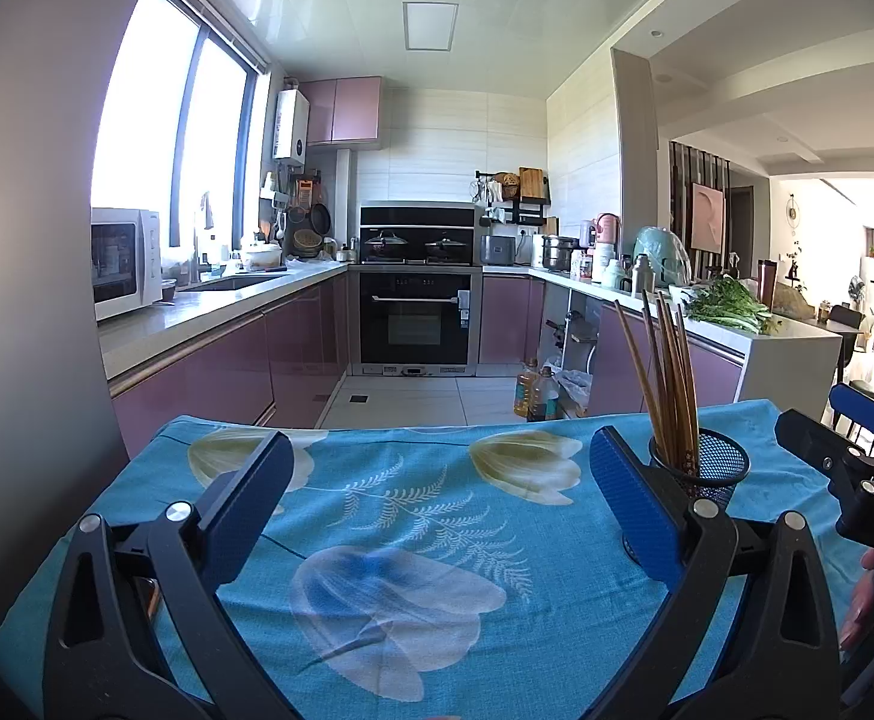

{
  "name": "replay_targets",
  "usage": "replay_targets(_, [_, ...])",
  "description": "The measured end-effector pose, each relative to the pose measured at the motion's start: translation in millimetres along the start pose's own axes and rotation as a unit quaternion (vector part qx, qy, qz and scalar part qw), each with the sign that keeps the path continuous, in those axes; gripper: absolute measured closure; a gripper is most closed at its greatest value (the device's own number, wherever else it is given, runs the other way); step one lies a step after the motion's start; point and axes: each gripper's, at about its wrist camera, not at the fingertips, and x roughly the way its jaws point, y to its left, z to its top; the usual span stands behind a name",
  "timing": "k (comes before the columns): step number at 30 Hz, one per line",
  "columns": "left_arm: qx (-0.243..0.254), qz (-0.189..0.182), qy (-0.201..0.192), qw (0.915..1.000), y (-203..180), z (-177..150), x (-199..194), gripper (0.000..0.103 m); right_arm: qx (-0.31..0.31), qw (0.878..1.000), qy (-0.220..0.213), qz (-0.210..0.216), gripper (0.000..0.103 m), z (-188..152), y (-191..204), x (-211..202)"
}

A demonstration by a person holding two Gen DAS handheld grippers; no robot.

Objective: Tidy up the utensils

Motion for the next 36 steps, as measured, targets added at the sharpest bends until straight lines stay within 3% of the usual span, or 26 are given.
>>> replay_targets(36, [0.001, 0.000, 0.002, 1.0000, -1.9, 0.1, 0.9, 0.006, 0.007, 1.000, 0.004, 0.000, 0.007, -1.0, 4.1, 2.6])
